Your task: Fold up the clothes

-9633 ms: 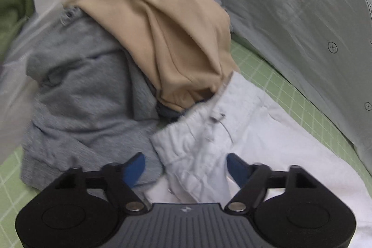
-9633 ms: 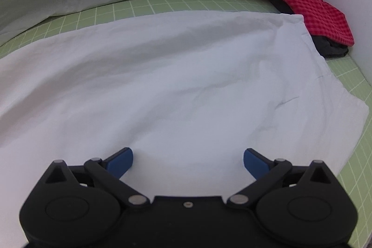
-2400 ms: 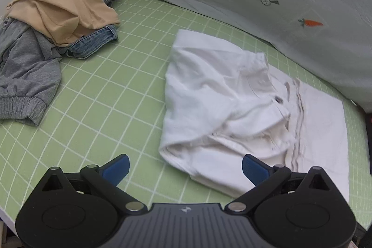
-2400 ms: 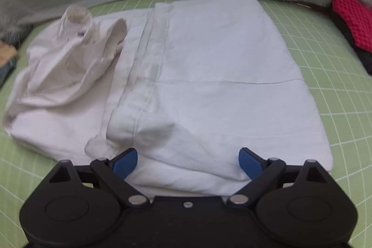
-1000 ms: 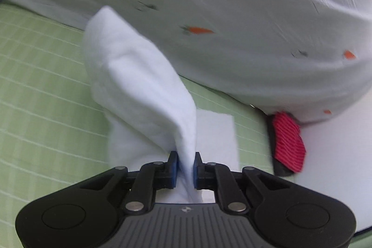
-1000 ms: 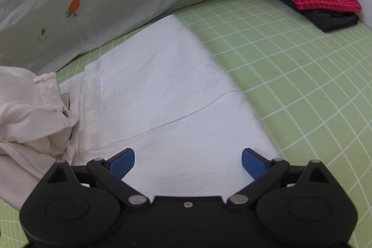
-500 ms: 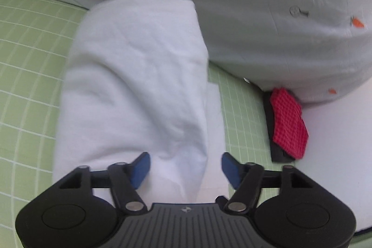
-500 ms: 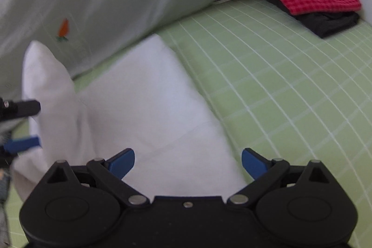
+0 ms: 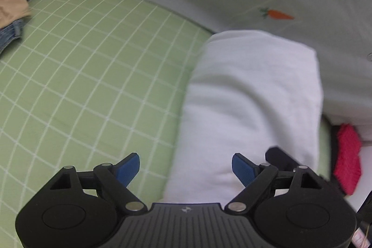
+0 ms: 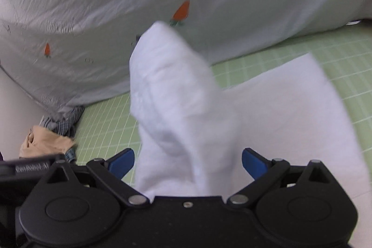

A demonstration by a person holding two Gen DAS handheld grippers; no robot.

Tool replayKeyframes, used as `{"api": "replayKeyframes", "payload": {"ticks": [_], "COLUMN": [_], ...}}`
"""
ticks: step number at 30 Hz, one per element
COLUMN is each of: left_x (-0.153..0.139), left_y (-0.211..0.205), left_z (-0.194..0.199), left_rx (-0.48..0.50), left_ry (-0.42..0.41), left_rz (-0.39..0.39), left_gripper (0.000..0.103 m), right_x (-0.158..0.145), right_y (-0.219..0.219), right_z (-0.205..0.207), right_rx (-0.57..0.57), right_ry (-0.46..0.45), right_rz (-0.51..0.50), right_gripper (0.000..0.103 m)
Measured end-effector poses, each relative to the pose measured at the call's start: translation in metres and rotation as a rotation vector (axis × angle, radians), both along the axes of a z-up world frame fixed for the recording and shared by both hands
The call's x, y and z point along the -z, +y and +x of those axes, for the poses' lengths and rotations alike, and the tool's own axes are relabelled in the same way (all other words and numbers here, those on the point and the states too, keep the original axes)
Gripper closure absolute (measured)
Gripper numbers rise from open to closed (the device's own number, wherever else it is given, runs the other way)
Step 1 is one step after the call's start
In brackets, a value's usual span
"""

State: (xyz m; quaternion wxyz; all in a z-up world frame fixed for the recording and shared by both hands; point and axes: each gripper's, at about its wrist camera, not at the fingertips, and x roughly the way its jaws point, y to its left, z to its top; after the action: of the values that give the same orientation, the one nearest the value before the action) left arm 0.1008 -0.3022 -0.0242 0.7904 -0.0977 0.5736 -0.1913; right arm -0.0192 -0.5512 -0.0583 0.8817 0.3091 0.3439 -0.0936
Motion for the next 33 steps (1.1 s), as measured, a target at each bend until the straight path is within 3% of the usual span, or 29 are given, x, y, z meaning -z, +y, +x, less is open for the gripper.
{"api": "replayKeyframes", "payload": {"ticks": [2,4,5,6,8,13,15,17,19,20,21,23,24,25,27,30,33], "left_x": [0.001,0.001,0.001,0.001,0.002,0.000,-0.002,-0.001,0.006,0.010,0.014,0.019,0.021,0.024,0.027,0.034,0.043], "left_y": [0.008,0.013,0.014,0.015,0.014,0.001,-0.006,-0.016,-0.027,-0.032,-0.037,-0.047,-0.051,-0.056,-0.064,-0.075,-0.087], "left_z": [0.001,0.002,0.002,0.002,0.002,-0.004,-0.007,-0.011,-0.014,-0.015,-0.017,-0.020,-0.021,-0.023,-0.024,-0.021,-0.016], "left_rx": [0.000,0.008,0.010,0.013,0.017,0.059,0.084,0.120,0.150,0.164,0.178,0.210,0.227,0.243,0.271,0.304,0.327], "left_ry": [0.005,0.001,-0.003,-0.005,0.001,-0.010,-0.019,-0.020,-0.001,0.012,0.024,0.037,0.039,0.040,0.035,0.035,0.049], "left_rz": [0.013,0.013,0.019,0.024,0.024,0.010,0.002,-0.004,0.002,0.007,0.012,0.022,0.027,0.031,0.039,0.040,0.038], "left_gripper": [0.016,0.016,0.016,0.016,0.016,0.016,0.016,0.016,0.016,0.016,0.016,0.016,0.016,0.016,0.014,0.012,0.011], "right_x": [0.011,0.016,0.016,0.015,0.012,-0.001,0.001,0.005,0.008,0.008,0.009,0.013,0.017,0.019,0.017,0.013,0.020], "right_y": [0.003,0.004,0.004,0.004,0.002,-0.014,-0.034,-0.059,-0.085,-0.095,-0.101,-0.107,-0.108,-0.108,-0.105,-0.107,-0.120], "right_z": [0.009,0.009,0.007,0.003,-0.007,-0.051,-0.079,-0.099,-0.114,-0.117,-0.117,-0.116,-0.117,-0.117,-0.117,-0.114,-0.110], "right_rx": [-0.010,-0.006,-0.007,-0.007,0.002,0.086,0.180,0.251,0.293,0.329,0.355,0.339,0.329,0.333,0.341,0.343,0.301], "right_ry": [0.004,-0.018,-0.042,-0.068,-0.124,-0.257,-0.343,-0.372,-0.282,-0.160,-0.042,0.089,0.086,0.074,0.094,0.129,0.097], "right_rz": [0.069,0.122,0.141,0.165,0.235,0.445,0.599,0.635,0.521,0.407,0.294,0.157,0.155,0.161,0.089,-0.027,-0.003], "right_gripper": [0.014,0.054,0.061,0.083,0.090,0.092,0.092,0.093,0.088,0.067,0.053,0.054,0.048,0.033,0.017,0.014,0.012]}}
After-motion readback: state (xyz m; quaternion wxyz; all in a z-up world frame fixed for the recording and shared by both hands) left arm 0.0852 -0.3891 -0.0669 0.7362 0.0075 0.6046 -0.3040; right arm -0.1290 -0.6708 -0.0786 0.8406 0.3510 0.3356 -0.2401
